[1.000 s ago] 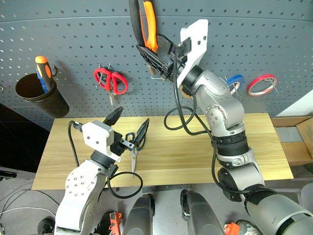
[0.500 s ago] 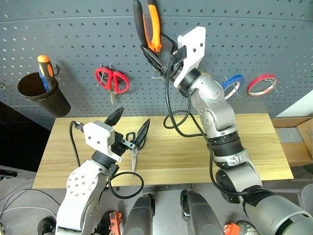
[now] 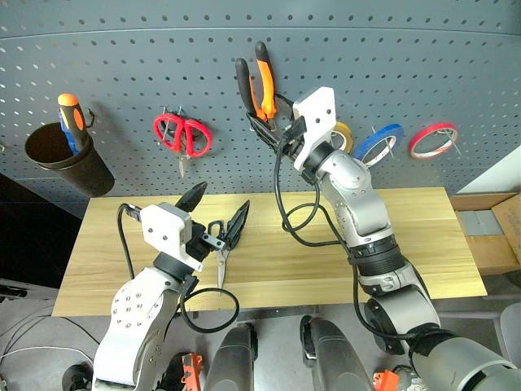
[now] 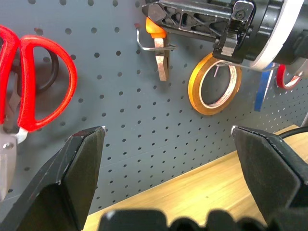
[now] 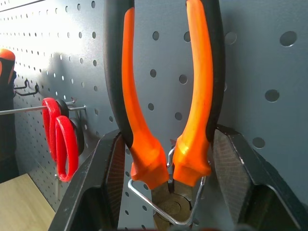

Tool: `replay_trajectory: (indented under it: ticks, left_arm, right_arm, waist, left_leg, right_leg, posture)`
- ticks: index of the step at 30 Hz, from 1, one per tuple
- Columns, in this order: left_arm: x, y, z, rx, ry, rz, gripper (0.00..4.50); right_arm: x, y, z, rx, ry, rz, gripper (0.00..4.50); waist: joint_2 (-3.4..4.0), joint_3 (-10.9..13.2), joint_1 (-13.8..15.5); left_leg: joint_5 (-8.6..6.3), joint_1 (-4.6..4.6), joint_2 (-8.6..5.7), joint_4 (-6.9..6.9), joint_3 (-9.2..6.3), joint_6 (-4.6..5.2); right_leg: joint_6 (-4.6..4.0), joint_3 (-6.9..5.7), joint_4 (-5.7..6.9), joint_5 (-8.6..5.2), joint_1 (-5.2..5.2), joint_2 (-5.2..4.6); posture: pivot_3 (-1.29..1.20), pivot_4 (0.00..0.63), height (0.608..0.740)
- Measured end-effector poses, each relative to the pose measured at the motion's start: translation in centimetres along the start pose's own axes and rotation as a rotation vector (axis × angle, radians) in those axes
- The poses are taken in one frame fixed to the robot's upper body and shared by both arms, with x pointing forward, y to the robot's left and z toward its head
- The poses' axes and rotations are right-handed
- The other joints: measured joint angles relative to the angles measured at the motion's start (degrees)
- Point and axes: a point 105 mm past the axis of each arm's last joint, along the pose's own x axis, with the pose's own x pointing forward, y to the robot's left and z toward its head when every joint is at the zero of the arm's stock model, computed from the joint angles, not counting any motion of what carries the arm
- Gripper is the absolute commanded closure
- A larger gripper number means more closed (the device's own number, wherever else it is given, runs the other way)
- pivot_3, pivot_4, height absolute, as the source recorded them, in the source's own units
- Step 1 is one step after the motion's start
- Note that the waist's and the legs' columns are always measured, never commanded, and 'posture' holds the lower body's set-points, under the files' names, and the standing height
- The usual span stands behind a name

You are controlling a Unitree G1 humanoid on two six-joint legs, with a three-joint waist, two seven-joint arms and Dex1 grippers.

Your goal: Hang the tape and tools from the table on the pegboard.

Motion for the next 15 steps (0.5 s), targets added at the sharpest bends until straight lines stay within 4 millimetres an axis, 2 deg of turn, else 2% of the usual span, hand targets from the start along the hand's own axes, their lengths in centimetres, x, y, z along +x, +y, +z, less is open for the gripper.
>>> replay_trajectory:
  ticks: [2, 5, 11, 15]
  left_arm:
    - [0.0, 0.0, 0.0, 0.000, 0.000, 0.003, 0.00]
    - [0.0, 0.1, 0.0, -0.001, -0.001, 0.008, 0.00]
    - [0.0, 0.6, 0.0, -0.019, 0.004, 0.030, 0.00]
    - [-0.3, 1.1, -0.6, -0.048, 0.022, 0.056, 0.00]
  right_arm:
    - [0.0, 0.0, 0.2, 0.003, -0.001, -0.001, 1.10]
    - [0.1, 0.2, 0.6, 0.003, -0.009, 0.002, 0.02]
    - [-0.5, -0.1, 1.3, -0.013, -0.013, -0.020, 0.02]
    - [-2.0, -0.6, 0.9, -0.024, 0.022, -0.038, 0.02]
  waist:
    - [0.00, 0.00, -0.01]
    - [0.00, 0.00, -0.01]
    - [0.00, 0.00, -0.02]
    - [0.00, 0.00, 0.01]
  left_leg:
    - [0.00, 0.00, 0.00, 0.00, 0.00, 0.00]
    - [0.00, 0.00, 0.00, 0.00, 0.00, 0.01]
    - [-0.05, 0.11, 0.00, 0.05, -0.01, 0.08]
    - [-0.02, 0.18, 0.00, 0.05, -0.03, 0.10]
  right_leg:
    - [0.00, 0.00, 0.00, 0.00, 0.00, 0.00]
    - [0.00, 0.00, 0.02, 0.00, 0.00, 0.00]
    - [0.00, 0.02, 0.32, 0.00, 0.00, 0.00]
    - [0.00, 0.02, 0.41, 0.00, 0.02, 0.00]
  posture:
    - [0.03, 0.300, 0.740]
    - [0.02, 0.300, 0.740]
    - [0.02, 0.305, 0.740]
    - [0.01, 0.309, 0.740]
